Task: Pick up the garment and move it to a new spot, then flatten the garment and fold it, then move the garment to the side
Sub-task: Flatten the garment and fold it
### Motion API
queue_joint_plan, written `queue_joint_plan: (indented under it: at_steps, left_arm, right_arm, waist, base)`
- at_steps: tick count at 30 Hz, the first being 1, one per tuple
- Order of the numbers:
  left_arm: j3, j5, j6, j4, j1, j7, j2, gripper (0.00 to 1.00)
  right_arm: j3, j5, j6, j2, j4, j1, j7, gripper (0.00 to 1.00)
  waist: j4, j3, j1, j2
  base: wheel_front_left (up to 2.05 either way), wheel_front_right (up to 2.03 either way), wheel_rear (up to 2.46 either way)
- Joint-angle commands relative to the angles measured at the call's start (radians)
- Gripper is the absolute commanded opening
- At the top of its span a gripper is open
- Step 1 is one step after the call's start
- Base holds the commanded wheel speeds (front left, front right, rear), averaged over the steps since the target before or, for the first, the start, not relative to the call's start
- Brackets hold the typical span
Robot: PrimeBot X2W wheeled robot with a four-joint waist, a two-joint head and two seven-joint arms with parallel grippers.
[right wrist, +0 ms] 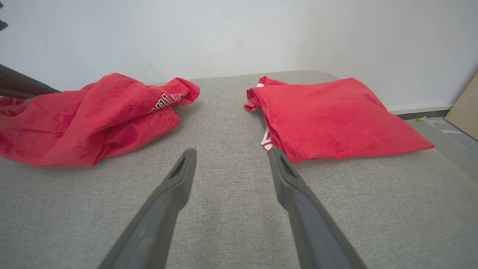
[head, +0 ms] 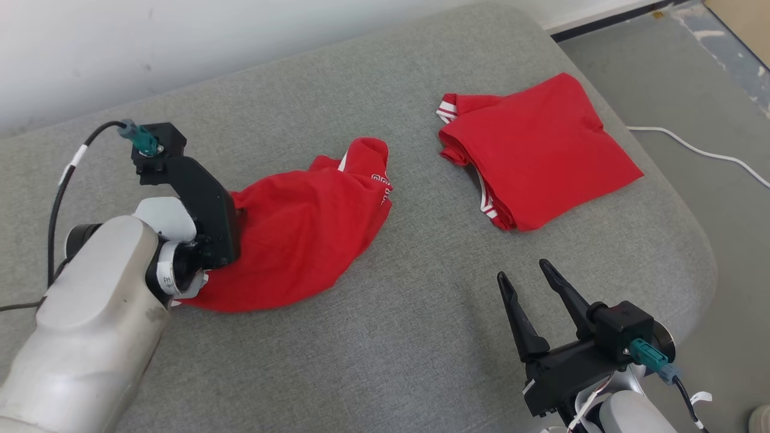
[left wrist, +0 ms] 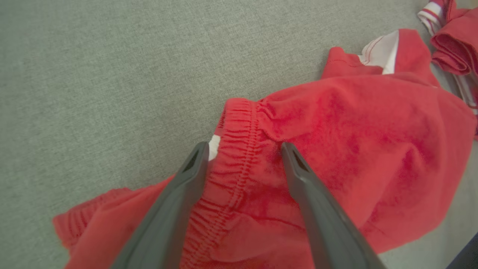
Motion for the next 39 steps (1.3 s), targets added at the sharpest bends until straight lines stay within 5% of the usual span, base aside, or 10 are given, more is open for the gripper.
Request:
queue_joint_plan:
  at_steps: [1,6,7,8,9,15,22,28,32,39]
  left_arm:
    - [0.004,-0.017,-0.002,0.002,-0.015,0.012,0.006,1.00]
    - [0.000,-0.021,-0.005,-0.017,-0.025,0.036,0.000,0.97]
    - [-0.005,-0.018,-0.009,-0.020,-0.025,0.037,0.000,0.70]
    - [-0.007,-0.023,-0.016,-0.023,-0.020,0.038,-0.004,0.19]
    - [-0.010,-0.029,-0.023,-0.025,-0.011,0.044,-0.007,0.00]
    - [-0.010,-0.026,-0.056,-0.048,0.004,-0.016,-0.016,0.00]
    - [0.027,0.036,-0.091,-0.088,-0.059,-0.301,-0.036,0.00]
    - [0.015,0.118,-0.209,-0.125,-0.135,-0.600,-0.070,0.00]
    - [-0.046,0.076,-0.308,-0.165,-0.114,-0.665,-0.105,0.00]
    - [-0.325,-0.018,-0.322,-0.356,0.085,-0.555,0.082,0.00]
  right_arm:
    - [0.003,0.007,-0.003,0.004,0.003,-0.006,-0.006,1.00]
    - [0.007,0.009,-0.003,0.006,0.016,-0.021,-0.012,1.00]
    - [0.008,0.008,-0.003,0.007,0.018,-0.024,-0.013,1.00]
    - [0.009,0.008,-0.003,0.007,0.019,-0.026,-0.015,1.00]
    - [0.010,0.008,-0.003,0.006,0.021,-0.027,-0.016,1.00]
    - [-0.001,0.004,-0.003,0.001,0.025,-0.031,-0.020,1.00]
    - [-0.008,0.000,-0.003,-0.002,0.028,-0.030,-0.020,1.00]
    - [-0.008,0.001,-0.003,-0.007,0.030,-0.030,-0.015,1.00]
    - [-0.031,-0.004,-0.003,-0.009,0.025,-0.002,-0.013,1.00]
    - [-0.045,-0.006,-0.003,-0.019,0.014,0.027,-0.002,1.00]
  waist:
    - [-0.011,0.011,-0.0001,0.0000]
    - [-0.013,0.017,-0.0001,0.0000]
    - [-0.013,0.018,-0.0001,0.0000]
    - [-0.012,0.018,-0.0001,0.0000]
    - [-0.012,0.018,-0.0001,0.0000]
    - [0.005,0.020,-0.0001,0.0000]
    - [0.036,0.007,-0.0001,0.0000]
    - [0.067,-0.016,-0.0001,0.0000]
    - [0.117,-0.024,-0.0001,0.0000]
    - [0.201,-0.041,-0.0001,0.0000]
  base:
    - [0.00,0.00,0.00]
    - [0.00,0.00,0.00]
    - [0.00,0.00,0.00]
    - [0.00,0.00,0.00]
    - [0.00,0.00,0.00]
    - [0.00,0.00,0.00]
    - [0.00,0.00,0.00]
    - [0.00,0.00,0.00]
    - [0.00,0.00,0.00]
    - [0.00,0.00,0.00]
